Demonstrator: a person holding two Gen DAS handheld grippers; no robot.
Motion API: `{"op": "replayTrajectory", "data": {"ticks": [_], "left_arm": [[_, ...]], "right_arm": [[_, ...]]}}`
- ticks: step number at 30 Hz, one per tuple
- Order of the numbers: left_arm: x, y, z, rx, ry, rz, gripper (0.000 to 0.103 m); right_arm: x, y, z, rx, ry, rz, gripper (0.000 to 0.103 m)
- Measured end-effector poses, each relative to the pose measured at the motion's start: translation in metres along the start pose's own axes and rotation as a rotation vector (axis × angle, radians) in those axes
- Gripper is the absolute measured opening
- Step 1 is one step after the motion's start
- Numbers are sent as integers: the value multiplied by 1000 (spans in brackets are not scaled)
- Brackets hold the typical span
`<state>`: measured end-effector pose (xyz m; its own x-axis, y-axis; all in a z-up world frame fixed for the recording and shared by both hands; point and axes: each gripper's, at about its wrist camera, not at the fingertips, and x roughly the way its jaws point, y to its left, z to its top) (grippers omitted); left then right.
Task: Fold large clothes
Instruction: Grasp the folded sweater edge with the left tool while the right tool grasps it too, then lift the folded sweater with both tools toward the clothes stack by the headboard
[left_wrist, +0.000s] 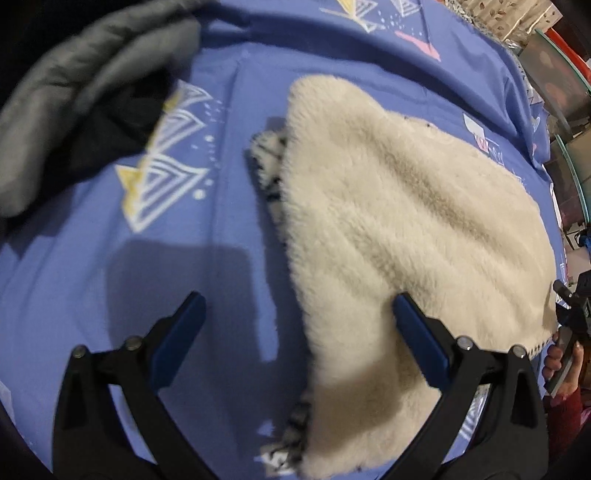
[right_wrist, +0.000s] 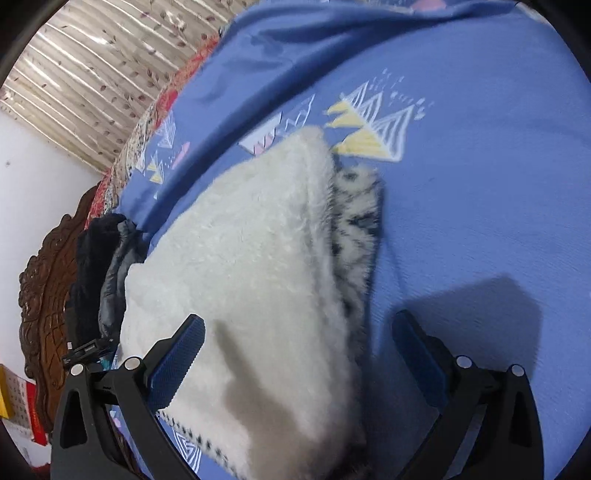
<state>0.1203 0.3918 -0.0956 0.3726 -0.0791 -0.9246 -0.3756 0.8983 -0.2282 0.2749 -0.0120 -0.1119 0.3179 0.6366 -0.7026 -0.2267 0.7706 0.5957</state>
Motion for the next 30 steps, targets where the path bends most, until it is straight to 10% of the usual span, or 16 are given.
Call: {"op": "replayTrajectory", "data": {"ticks": [7, 10, 18, 23, 24, 25, 30], "left_arm": [[19, -4, -14, -25, -52, 40, 99], [17, -10, -24, -33, -52, 63, 99], [1, 22, -18, -253, 33, -273, 97], [15, -3, -18, -195, 40, -120, 96], [14, -14, -18, -161, 26, -78, 88], [14, -23, -17, -129, 14, -59, 65], [-11, -38, -24, -121, -18, -41, 23]], "right_arm": [[21, 15, 8, -60, -20, -19, 115], [23, 20, 9, -24, 22, 132, 115], [36, 24, 14, -13, 69, 187, 115], [41, 26, 19, 33, 76, 189, 111], [43, 34, 17, 25, 99, 193, 100], [49, 39, 15, 38, 141, 202, 59], [43, 110, 6, -92, 170, 241, 53]]}}
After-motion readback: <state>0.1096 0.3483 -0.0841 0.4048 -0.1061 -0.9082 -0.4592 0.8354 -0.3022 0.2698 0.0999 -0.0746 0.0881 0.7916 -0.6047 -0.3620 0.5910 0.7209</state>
